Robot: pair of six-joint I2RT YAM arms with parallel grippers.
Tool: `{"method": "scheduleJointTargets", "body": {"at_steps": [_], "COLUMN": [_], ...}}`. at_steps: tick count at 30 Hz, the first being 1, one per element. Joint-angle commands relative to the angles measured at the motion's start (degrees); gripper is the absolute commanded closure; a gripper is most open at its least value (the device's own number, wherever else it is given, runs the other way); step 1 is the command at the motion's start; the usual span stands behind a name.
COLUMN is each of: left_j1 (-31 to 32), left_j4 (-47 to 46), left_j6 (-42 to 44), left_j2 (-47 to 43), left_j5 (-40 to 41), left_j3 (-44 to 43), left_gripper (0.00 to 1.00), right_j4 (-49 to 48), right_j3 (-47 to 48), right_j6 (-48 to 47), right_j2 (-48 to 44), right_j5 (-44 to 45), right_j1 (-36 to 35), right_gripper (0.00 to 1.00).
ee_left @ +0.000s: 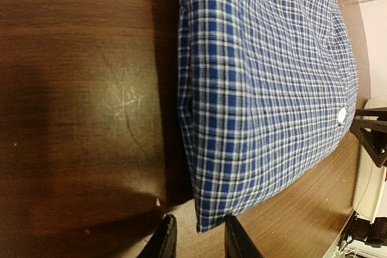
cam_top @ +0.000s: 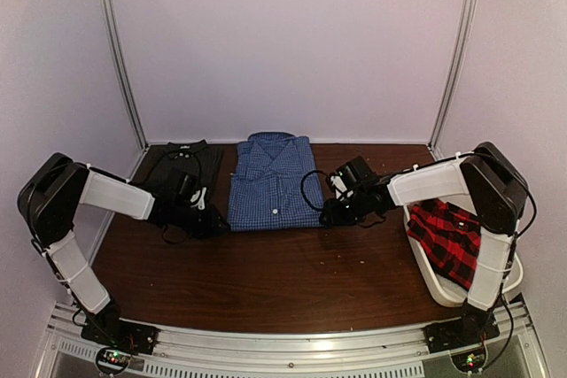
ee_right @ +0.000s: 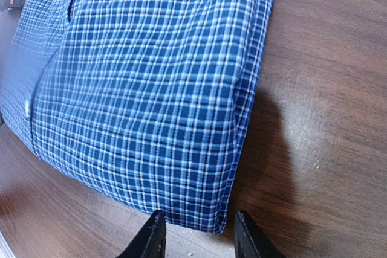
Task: Fold and stack the long sleeve shirts
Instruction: Move the 2/3-rectangle-folded shirt to the center of the board.
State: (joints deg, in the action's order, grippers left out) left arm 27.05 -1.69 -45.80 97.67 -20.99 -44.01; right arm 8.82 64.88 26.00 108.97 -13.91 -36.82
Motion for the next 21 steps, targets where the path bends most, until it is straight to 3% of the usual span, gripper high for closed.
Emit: {"method": "scheduleJointTargets", "body": {"at_steps": [1, 10, 14, 17, 21], "left_j1": [0.46, 1.20, 1.42, 1.75, 2.76], "left_j4": [-1.73, -1.87, -1.76, -0.26, 2.26], "left_j6": [0.10, -0.06, 0.01, 0.22, -0.17], "left_j2": [1.65, 3.67, 4.09, 2.98, 0.16], "left_j5": [0.79, 1.80, 1.36, 1.00, 0.98], "left_j3": [-2.25, -3.52, -4.20, -4.31, -2.16], "left_gripper": [0.71, 0.85, 0.99, 1.00, 1.00], "right_j4": [-1.90, -3.77, -3.64, -3.31, -2.41], "right_j3": [-2.03, -3.08, -2.90, -3.33, -5.91], "right_j6": [0.97, 1.58, 1.51, 1.47, 1.29], "right_j2": [0.76, 1.73, 1.72, 0.24, -3.29], "right_j5": [-1.33, -2.11, -2.25, -2.58, -2.76], "right_j1": [-0.06, -0.61, -0.58, -0.74, -1.31], "right_gripper": [0.61, 0.66, 0.84, 0.98, 1.00]}}
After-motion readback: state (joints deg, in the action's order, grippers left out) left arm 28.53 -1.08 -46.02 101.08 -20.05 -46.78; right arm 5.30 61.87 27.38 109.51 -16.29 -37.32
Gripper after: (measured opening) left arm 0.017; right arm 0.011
